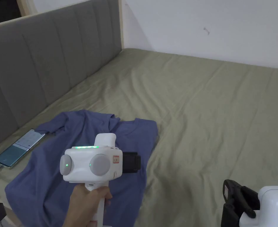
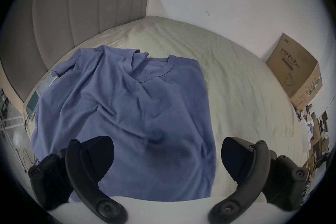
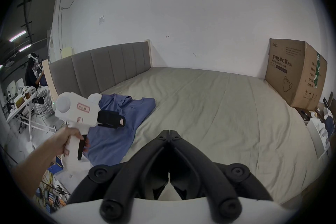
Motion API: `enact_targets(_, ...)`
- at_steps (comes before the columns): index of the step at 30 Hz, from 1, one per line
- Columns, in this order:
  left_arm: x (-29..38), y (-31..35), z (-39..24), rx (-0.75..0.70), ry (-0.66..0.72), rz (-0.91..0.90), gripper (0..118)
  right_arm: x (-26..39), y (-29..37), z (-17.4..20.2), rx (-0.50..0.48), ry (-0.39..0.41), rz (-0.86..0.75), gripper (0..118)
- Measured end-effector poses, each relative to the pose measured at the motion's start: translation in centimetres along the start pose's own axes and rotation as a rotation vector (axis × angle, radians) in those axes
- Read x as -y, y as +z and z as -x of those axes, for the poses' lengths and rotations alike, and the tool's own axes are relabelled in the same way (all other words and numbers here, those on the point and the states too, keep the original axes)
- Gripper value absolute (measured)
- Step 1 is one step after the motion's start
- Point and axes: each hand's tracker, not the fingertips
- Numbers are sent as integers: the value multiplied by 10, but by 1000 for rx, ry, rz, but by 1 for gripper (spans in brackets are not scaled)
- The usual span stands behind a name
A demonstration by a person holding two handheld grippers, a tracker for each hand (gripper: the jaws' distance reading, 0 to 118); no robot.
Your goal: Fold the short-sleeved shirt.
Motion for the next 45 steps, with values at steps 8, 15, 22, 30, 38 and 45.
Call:
enact_targets(8,7,-67,-9,-73,-93,181,116,4,-11,-9,12,14,47,0)
enact_targets(15,2,-49,-18,-122,-69,152,94,8,-17,-25,12,-59,79,0)
enact_targets(22,-1,-39,4,-153,56,105,5,14,-14,-30,8,-62,86,0)
enact_targets(30,-15,9,9,-53,137,50,5,11,6,-45,35,-70,67,0)
enact_targets(38,-77,129,-18,27,47,-175,5,-3,46,-83,84,-172,-33,0)
enact_targets(45,-124,215,-153,242,-164,-330,5,-14,89,-123,188,-213,-129,0)
